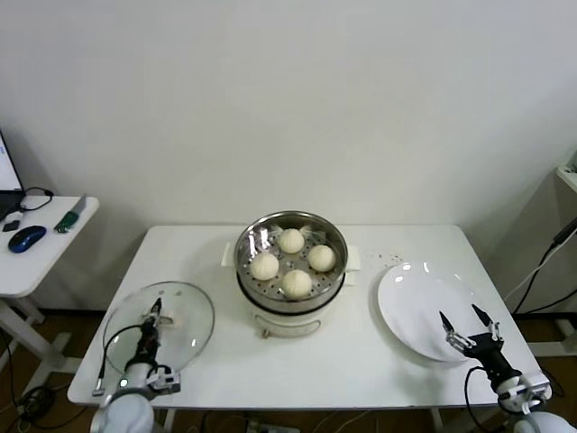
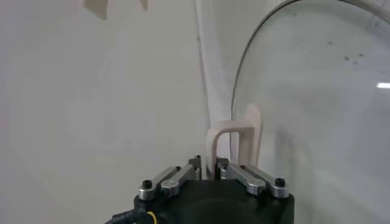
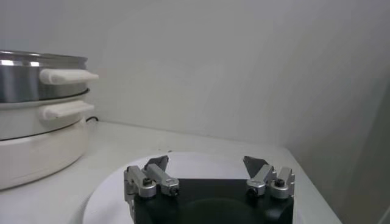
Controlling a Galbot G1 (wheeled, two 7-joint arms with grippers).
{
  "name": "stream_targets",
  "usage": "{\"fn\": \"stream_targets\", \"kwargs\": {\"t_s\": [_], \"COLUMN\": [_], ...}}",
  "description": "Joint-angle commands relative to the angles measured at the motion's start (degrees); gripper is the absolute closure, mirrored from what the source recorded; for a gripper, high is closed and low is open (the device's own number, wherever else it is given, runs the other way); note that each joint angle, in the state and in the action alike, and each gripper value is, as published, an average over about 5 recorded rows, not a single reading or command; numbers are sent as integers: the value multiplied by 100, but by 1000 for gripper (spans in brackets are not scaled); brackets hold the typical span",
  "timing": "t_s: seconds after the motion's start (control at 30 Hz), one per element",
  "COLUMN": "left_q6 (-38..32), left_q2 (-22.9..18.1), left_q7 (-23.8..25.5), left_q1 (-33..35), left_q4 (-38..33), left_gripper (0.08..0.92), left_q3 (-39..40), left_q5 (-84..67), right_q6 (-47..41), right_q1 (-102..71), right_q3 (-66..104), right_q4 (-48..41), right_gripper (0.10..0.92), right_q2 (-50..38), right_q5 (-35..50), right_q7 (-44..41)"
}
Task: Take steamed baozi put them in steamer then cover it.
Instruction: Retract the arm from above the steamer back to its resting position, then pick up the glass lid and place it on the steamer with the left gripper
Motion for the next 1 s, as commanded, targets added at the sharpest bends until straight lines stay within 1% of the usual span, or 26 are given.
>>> {"fn": "stream_targets", "kwargs": {"t_s": [0.03,0.1,0.2,0.43,0.57,0.67,0.8,0.9,1.0], "left_q6": [128,216,430,1587,2144,2493,2877,3145,3403], "left_q2": [93,147,238,557,795,1046,1475,1788,1917], "left_q7": [-21,-20,-24,71,109,123,247,460,813], "left_q1": [197,330,569,1156,1249,1171,885,492,-132], "left_q4": [-467,-722,-1191,-2539,-3159,-3444,-3674,-3861,-3913], "left_gripper": [828,852,853,853,853,853,853,853,853], "left_q3": [-14,-22,-46,-64,18,178,508,899,1495], "left_q5": [-269,-350,-431,-478,-562,-666,-952,-1114,-1090], "right_q6": [14,19,24,22,12,0,-22,-57,-104], "right_q1": [1,9,39,209,333,431,580,704,826], "right_q3": [8,9,5,-81,-167,-238,-357,-462,-570], "right_q4": [-17,-25,-45,-128,-172,-210,-295,-372,-425], "right_gripper": [203,203,203,203,203,203,203,203,203], "right_q2": [4,-4,-22,-112,-182,-223,-262,-281,-286], "right_q5": [-66,-68,-75,-122,-189,-240,-376,-534,-652], "right_q7": [-11,-13,-16,-9,11,29,65,125,179]}}
